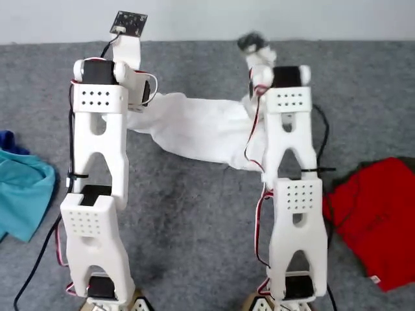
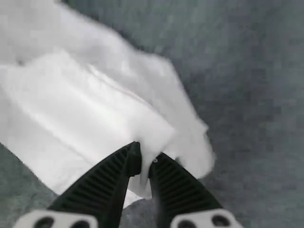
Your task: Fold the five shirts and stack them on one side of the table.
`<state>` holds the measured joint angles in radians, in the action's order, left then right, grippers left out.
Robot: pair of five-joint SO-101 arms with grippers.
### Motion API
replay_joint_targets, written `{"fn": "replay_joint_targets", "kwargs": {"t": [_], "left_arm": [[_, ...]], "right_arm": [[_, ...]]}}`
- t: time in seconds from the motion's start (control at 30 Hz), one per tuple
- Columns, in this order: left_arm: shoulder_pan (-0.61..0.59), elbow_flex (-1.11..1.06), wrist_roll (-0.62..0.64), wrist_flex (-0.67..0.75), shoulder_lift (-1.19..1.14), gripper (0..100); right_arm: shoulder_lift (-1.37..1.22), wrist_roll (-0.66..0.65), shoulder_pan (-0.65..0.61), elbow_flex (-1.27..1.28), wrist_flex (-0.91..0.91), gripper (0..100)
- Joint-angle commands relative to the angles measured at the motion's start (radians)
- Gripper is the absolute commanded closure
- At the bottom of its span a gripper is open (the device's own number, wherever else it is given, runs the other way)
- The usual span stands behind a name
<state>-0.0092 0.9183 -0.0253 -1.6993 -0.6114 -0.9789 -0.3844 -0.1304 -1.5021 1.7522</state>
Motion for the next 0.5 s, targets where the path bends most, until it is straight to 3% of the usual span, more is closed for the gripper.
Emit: {"fn": "replay_joint_targets", "kwargs": {"t": [0.0, 0.47], "left_arm": [[0.002, 0.077, 0.008, -0.026, 0.084, 99], [-0.003, 0.265, 0.009, -0.051, 0.313, 99]], "right_arm": [[0.128, -0.008, 0.022, -0.186, 0.042, 98.8], [0.568, -0.006, 0.033, -0.18, 0.045, 98.8]]}}
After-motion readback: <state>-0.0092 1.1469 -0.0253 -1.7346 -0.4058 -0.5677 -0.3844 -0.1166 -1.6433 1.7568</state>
